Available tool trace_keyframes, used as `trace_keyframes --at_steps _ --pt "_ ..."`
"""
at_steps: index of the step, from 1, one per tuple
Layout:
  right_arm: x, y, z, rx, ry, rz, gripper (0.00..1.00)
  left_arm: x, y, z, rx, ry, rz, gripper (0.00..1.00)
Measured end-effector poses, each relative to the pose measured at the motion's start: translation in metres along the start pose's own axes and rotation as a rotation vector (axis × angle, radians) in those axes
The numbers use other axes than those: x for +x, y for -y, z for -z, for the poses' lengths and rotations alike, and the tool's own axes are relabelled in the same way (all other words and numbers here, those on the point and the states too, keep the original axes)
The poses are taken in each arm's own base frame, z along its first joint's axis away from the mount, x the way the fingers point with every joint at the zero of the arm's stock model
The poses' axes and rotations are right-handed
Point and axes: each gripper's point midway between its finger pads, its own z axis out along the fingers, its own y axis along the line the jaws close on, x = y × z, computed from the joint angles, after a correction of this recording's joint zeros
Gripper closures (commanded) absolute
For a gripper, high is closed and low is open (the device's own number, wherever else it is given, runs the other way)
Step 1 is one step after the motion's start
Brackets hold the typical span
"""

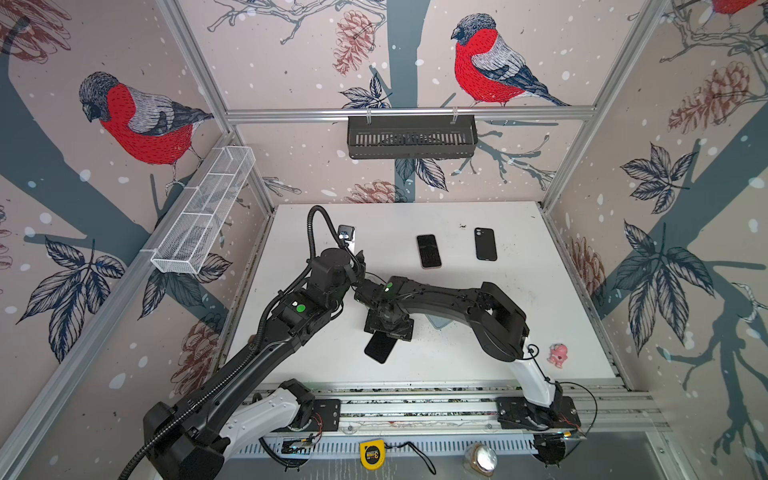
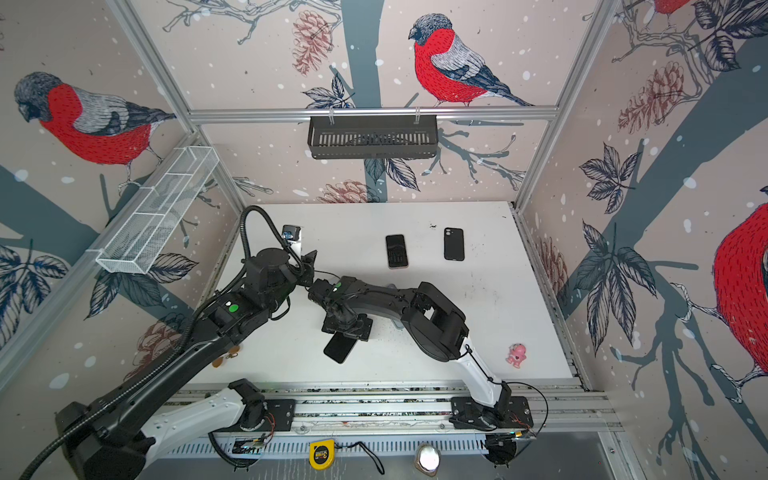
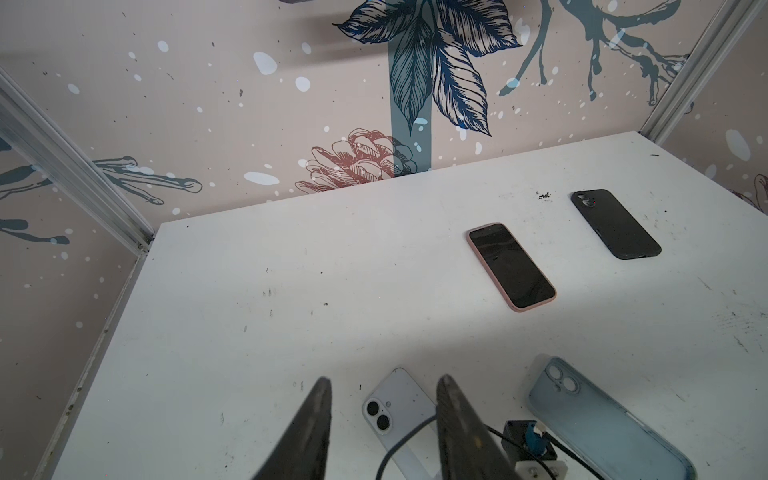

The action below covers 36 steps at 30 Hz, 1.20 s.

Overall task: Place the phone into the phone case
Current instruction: 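Grasp the purple-edged cased phone with the right gripper and lift, then carry the purple-edged phone over the light blue case with the right gripper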

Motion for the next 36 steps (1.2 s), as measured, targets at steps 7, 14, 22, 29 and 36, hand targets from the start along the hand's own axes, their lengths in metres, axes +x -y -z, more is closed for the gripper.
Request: trace_keyframes --at_steps 7,14,22,29,36 --pt "-0.007 0.016 0.001 0.058 0.028 -0.006 0.2 -0.001 0.0 0.002 -0.003 0.005 0.0 0.58" --pt "-0.02 0.026 0.007 0.067 0.094 0.055 0.31 0.0 -0.001 0.001 -0.01 0.002 -0.003 0.58" --pt "-0.049 0.061 0.023 0.147 0.23 0.2 0.48 0.003 0.0 -0.003 -0.014 -0.011 -0.013 0.58" --pt "-0.075 0.076 0.047 0.103 0.293 0.502 0.46 0.007 0.001 -0.007 -0.017 -0.024 -0.019 0.58" --pt "-0.106 0.093 0.06 0.075 0.29 0.73 0.44 0.009 0.004 -0.009 -0.014 -0.033 -0.027 0.58"
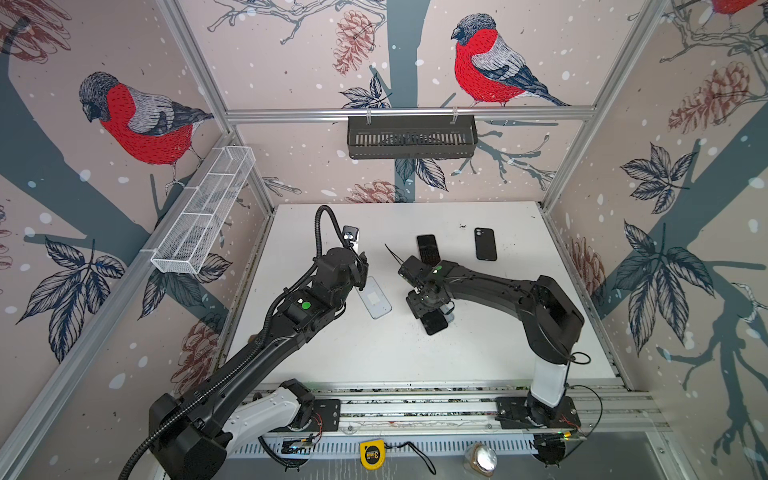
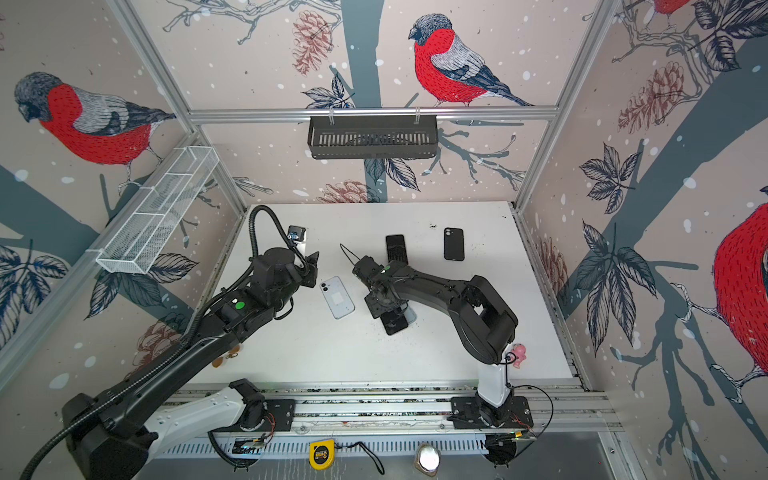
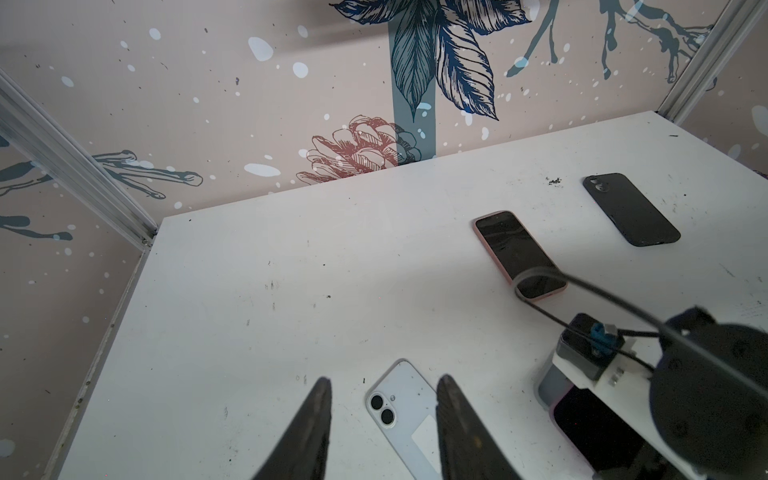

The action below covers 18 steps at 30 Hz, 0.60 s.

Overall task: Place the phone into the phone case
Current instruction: 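Carry the purple-edged phone over the light blue case with the right gripper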

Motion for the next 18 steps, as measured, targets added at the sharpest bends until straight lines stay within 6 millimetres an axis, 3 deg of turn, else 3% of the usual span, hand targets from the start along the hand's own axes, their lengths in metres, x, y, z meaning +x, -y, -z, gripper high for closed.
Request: trace_keyframes --at_steps 10,18 --pt "-0.015 0.032 -0.017 -0.007 -0.029 0.114 0.46 0.004 0.003 -0.004 0.001 -0.013 -0.008 0.58" --pt "-0.018 0.022 -0.016 0.006 -0.026 0.22 0.48 0.005 0.003 -0.005 0.001 -0.018 -0.01 0.58"
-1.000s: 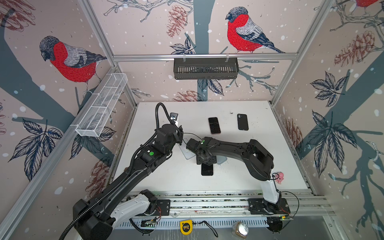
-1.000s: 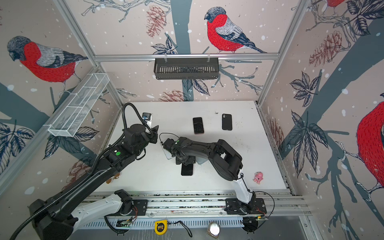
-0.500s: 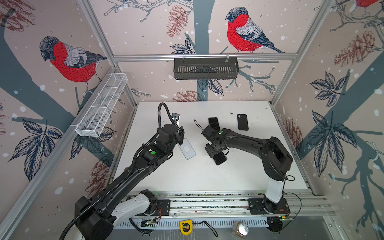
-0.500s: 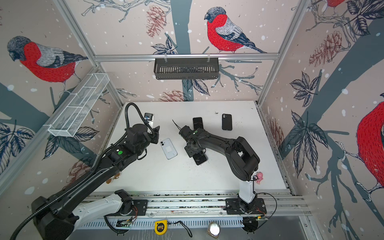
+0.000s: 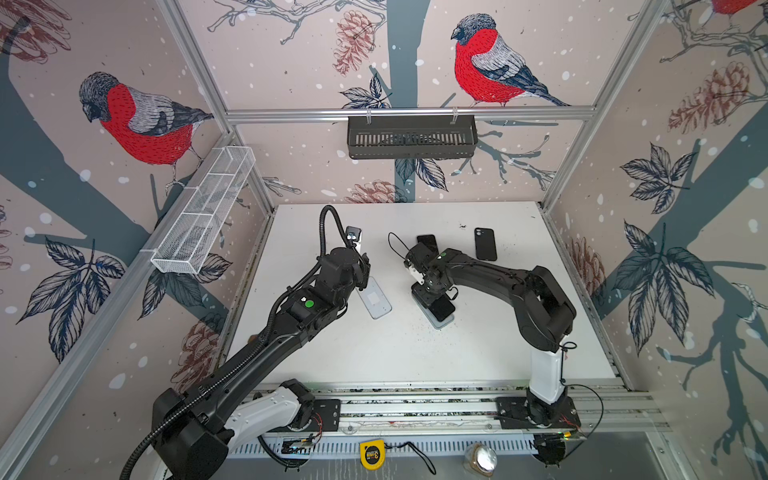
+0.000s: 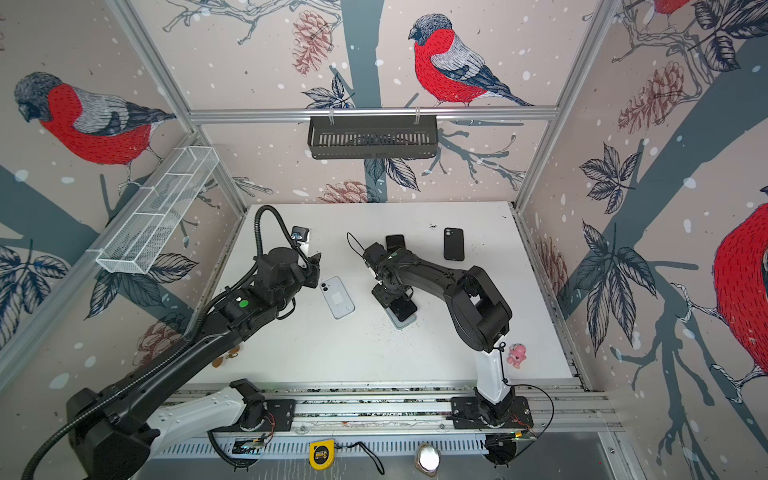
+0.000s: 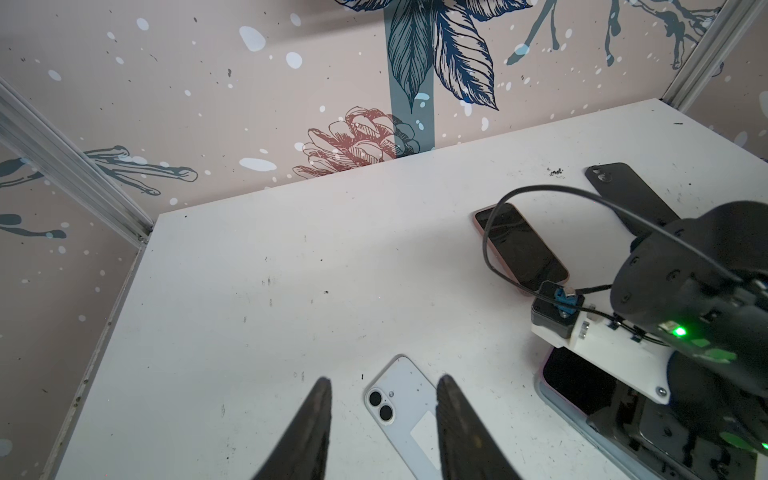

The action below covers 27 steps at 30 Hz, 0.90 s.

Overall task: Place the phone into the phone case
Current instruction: 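Carry the purple-edged phone over the light blue case with the right gripper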

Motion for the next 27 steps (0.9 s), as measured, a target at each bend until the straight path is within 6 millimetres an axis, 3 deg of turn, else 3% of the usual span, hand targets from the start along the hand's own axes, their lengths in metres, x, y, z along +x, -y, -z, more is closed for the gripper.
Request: trace_keyframes --at_steps 5,11,20,22,24,27 --pt "0.002 -0.013 0.003 0.015 -0.008 0.1 0.48 0.0 0.001 0.0 0.002 0.0 0.0 0.58" --pt "-0.004 -0.012 0.007 0.033 -0.005 0.19 0.49 0.001 0.002 -0.001 0.007 -0.004 -0.002 0.58" --pt "0.0 -0.01 -0.012 0.014 -0.069 0.257 0.49 0.002 0.006 -0.002 0.018 -0.007 -0.006 0.58" --pt "-0.001 -0.01 -0.012 0.011 -0.071 0.256 0.42 0.002 0.006 -0.002 0.018 -0.008 -0.007 0.58" --pt "0.0 -0.007 -0.013 0.01 -0.075 0.251 0.21 0.003 0.006 -0.003 0.018 -0.01 -0.008 0.58" --pt "-0.001 -0.007 -0.012 0.014 -0.071 0.252 0.11 0.004 0.007 -0.004 0.018 -0.013 -0.009 0.58"
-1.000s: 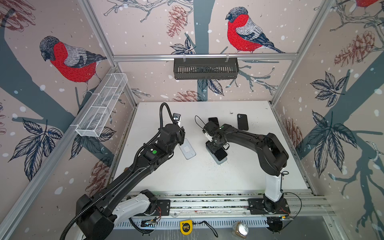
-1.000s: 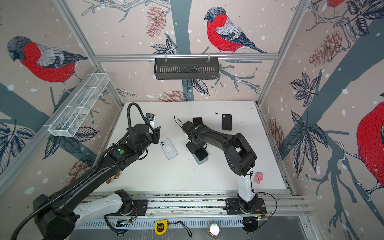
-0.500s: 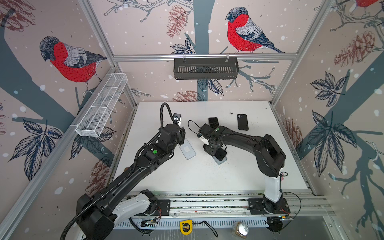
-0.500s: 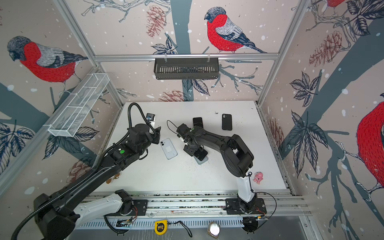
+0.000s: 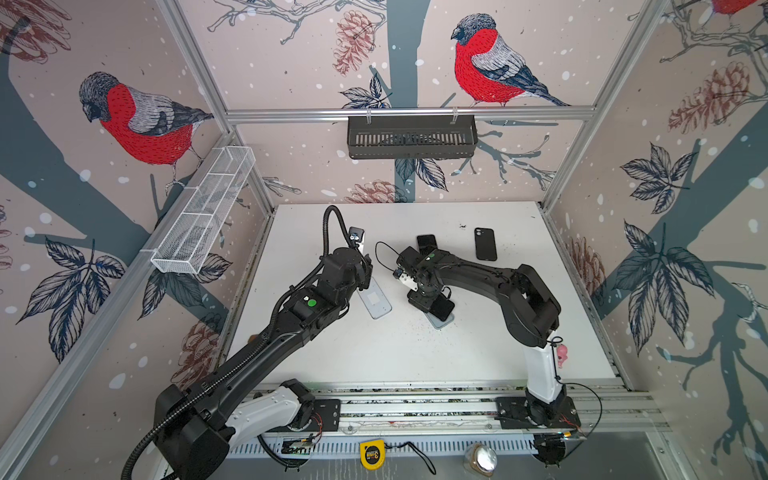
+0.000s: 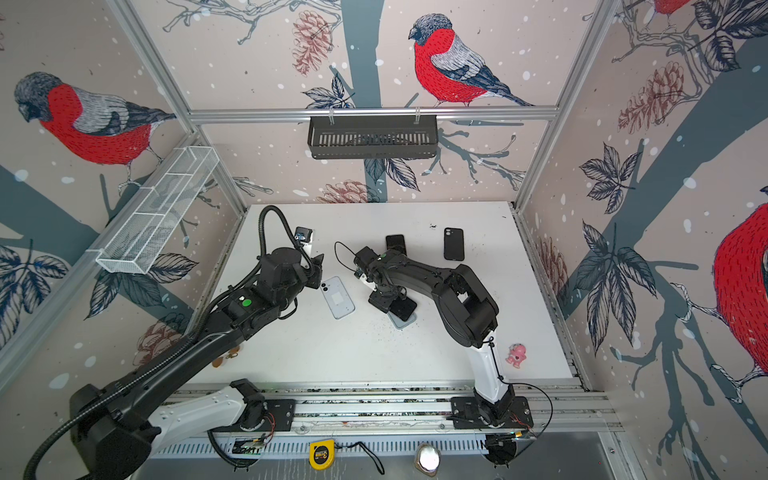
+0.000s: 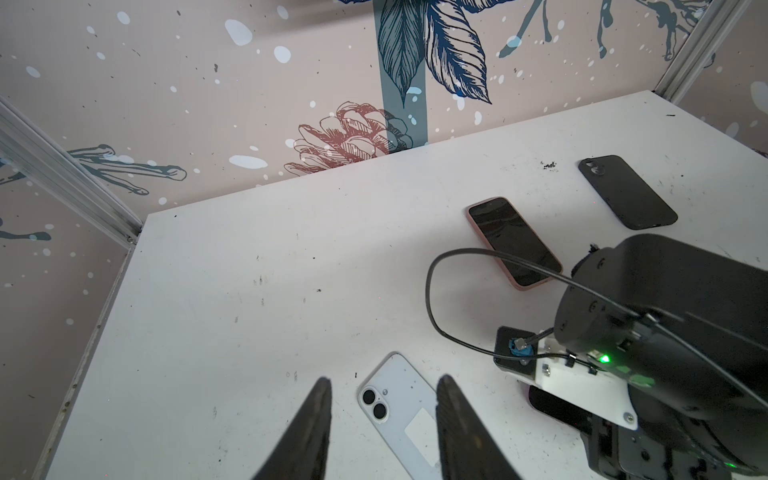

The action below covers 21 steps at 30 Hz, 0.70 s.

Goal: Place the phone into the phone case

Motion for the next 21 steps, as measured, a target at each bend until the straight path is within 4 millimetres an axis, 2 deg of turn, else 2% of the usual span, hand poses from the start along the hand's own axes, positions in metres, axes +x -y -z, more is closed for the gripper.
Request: trace_keyframes --at_steps 3,5,8,11,16,19,21 --pt "-0.003 0.003 0.01 0.005 0.027 -0.016 0.08 0.002 0.001 -0.002 -0.001 -0.007 -0.004 0.57" --pt "-0.007 0.01 0.03 0.016 0.09 -0.058 0.0 0.005 0.002 -0.004 0.0 -0.015 -0.008 0.57" --pt "0.0 0.013 0.061 0.019 0.186 -0.121 0.0 0.009 0.005 -0.008 0.003 -0.032 -0.018 0.56" --pt "0.018 0.012 0.083 0.018 0.264 -0.199 0.0 0.018 0.012 -0.015 0.012 -0.061 -0.044 0.54" --pt "0.07 0.029 0.107 0.006 0.427 -0.493 0.06 0.044 0.037 -0.043 0.087 -0.173 -0.08 0.52" --pt "0.098 0.034 0.109 -0.07 0.56 -0.695 0.1 0.058 0.06 -0.06 0.169 -0.267 -0.087 0.5" --pt "0.113 0.035 0.101 -0.133 0.63 -0.817 0.16 0.059 0.077 -0.073 0.225 -0.311 -0.085 0.5"
